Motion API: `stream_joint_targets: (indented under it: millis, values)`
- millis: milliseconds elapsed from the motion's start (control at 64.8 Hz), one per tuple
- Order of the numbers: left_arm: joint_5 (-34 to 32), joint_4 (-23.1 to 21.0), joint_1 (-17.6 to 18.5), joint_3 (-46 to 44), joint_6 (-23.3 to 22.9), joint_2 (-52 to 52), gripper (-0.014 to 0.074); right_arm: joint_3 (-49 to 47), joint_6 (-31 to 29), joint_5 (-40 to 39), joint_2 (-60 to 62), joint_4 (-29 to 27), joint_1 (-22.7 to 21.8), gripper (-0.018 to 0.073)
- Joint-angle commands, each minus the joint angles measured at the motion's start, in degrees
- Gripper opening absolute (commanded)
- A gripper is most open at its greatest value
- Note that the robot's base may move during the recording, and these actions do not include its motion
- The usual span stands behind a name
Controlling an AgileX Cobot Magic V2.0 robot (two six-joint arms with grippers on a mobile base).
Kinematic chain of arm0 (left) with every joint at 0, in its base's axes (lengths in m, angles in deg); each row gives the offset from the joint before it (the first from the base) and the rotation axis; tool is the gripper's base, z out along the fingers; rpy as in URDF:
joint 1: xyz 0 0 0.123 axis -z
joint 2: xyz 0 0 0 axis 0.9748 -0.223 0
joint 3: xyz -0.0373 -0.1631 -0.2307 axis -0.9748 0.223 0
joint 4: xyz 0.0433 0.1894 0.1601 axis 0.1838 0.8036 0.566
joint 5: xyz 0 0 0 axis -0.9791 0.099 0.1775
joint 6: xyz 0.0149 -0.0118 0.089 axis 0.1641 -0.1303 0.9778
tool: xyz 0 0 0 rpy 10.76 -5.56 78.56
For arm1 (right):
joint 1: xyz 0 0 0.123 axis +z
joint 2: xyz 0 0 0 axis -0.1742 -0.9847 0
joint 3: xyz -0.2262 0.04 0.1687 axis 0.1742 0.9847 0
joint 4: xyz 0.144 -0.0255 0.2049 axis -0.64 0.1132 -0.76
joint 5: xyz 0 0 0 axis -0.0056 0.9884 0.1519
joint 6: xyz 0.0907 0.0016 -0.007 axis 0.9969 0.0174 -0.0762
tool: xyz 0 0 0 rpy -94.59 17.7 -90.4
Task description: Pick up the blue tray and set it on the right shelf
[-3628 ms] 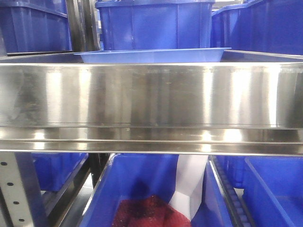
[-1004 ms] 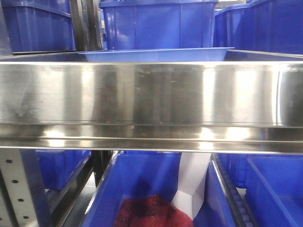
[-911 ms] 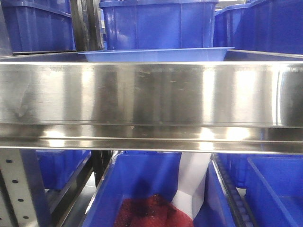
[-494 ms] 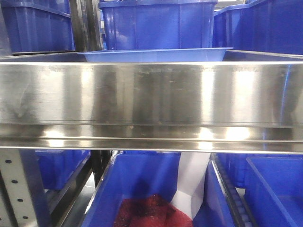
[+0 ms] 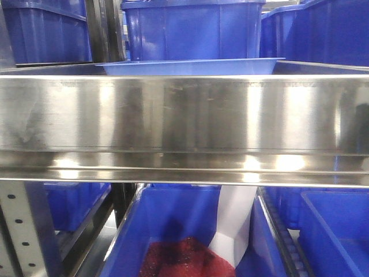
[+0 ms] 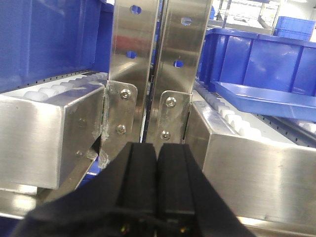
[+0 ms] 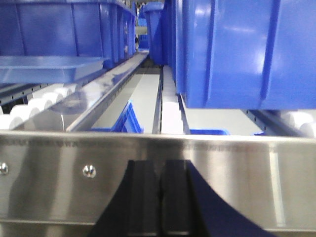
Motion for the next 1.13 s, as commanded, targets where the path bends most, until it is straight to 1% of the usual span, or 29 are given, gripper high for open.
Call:
stream_joint_targets:
  millis: [0, 1112]
  values:
    - [-5.5, -0.2, 0.0, 1.9, 0.2, 0.8, -0.0049, -1.2, -0.6, -6.0, 1.2, -0.1, -0.5, 0.0055]
    - [-5.5, -0.2, 0.0, 1.9, 0.2, 0.8, -0.0049, -1.2, -0.6, -5.7, 1.2, -0.1, -0.5, 0.0055]
